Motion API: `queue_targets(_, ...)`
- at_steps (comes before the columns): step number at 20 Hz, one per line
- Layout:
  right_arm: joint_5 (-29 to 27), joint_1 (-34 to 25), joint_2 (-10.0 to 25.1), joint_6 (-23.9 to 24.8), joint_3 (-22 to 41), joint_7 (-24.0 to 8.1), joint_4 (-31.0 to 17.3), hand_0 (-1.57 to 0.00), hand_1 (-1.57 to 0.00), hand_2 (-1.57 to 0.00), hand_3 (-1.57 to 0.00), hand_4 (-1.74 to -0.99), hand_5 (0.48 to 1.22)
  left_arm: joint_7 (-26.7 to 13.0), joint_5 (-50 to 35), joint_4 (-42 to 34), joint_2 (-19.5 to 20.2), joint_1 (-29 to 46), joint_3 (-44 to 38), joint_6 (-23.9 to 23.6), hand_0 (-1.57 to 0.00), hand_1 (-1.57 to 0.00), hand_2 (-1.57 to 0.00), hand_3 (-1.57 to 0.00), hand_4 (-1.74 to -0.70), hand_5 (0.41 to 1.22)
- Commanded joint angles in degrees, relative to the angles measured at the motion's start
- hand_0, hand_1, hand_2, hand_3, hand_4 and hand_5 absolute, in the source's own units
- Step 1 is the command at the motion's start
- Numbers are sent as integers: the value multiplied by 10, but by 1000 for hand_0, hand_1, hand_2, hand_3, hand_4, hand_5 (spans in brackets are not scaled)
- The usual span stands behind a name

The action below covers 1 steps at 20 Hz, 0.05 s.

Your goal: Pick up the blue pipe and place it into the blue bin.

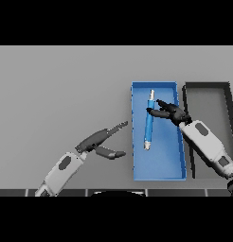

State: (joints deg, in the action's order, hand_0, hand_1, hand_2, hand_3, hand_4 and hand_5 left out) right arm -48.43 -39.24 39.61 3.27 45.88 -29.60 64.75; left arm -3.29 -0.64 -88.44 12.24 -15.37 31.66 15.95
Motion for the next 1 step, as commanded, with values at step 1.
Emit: queue_targets(1,-2,2,1,-3,-1,1,-2,-9,-8,-7,-6,-1129,677,-1,0,0,-3,-2,0,-1,1,1,1,1,-920,468)
